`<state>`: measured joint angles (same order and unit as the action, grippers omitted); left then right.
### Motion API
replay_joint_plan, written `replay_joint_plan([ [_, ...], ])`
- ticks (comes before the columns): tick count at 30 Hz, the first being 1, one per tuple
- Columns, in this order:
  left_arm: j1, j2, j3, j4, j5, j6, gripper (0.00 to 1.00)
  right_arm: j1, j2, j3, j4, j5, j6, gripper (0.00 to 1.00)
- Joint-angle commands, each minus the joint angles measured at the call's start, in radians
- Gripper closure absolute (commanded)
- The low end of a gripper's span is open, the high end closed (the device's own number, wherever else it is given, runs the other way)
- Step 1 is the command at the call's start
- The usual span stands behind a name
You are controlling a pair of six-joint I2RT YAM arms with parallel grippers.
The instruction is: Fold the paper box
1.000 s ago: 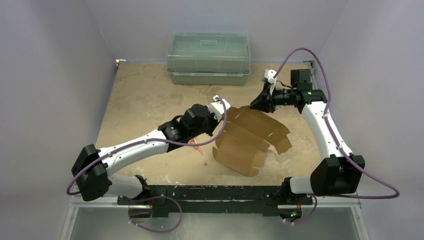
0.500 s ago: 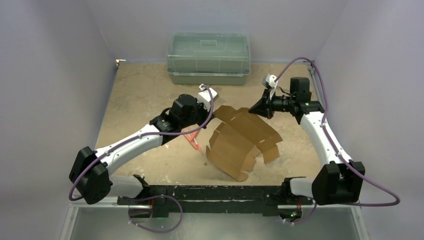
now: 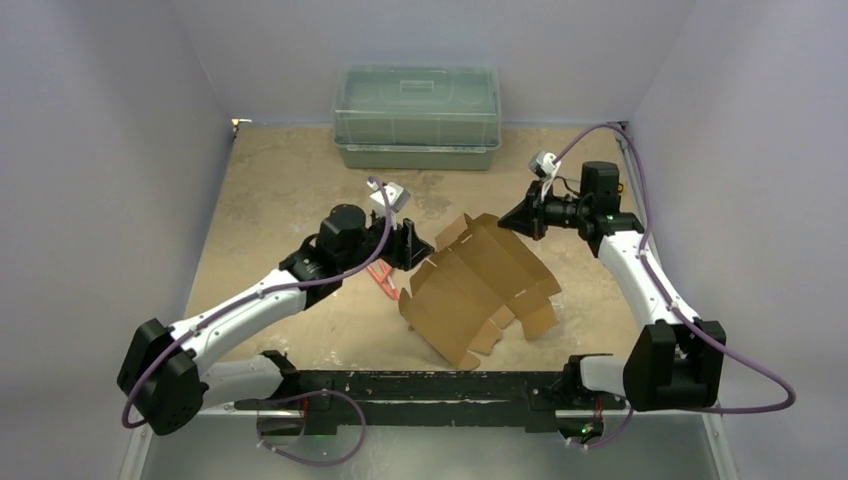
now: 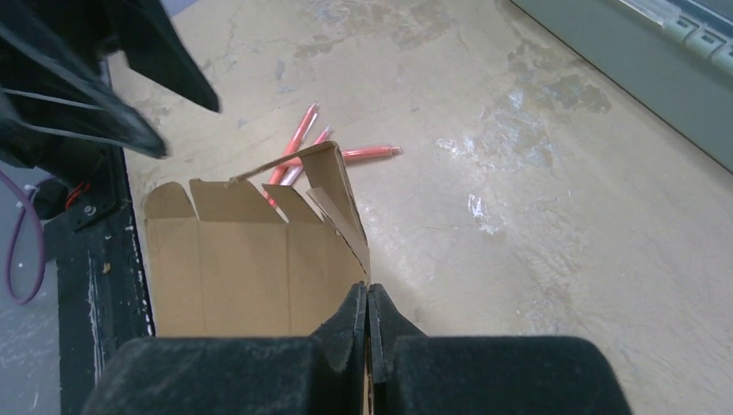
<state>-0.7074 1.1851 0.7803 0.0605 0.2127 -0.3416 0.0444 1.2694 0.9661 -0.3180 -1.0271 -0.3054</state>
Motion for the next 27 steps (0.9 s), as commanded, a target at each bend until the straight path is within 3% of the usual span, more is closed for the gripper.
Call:
replay_joint_plan([
  [1, 0.003, -0.090, -0.011, 0.137, 0.109, -0.205, 0.48, -0.005, 0.008, -0.013, 0.062, 0.025, 0.046, 1.00],
  [5, 0.003, -0.092, -0.023, 0.066, 0.032, -0.141, 0.39, -0.005, 0.018, -0.017, 0.055, 0.017, 0.028, 1.00],
  [10, 0.000, 0.007, 0.031, 0.157, 0.123, -0.026, 0.35, -0.003, 0.019, -0.011, -0.006, 0.004, -0.060, 1.00],
  [18, -0.158, 0.216, 0.246, 0.205, 0.055, 0.442, 0.25, 0.001, 0.016, -0.005, -0.057, 0.003, -0.136, 1.00],
  [27, -0.163, 0.359, 0.320, 0.284, 0.061, 0.566, 0.27, 0.002, 0.012, -0.006, -0.063, -0.016, -0.148, 1.00],
])
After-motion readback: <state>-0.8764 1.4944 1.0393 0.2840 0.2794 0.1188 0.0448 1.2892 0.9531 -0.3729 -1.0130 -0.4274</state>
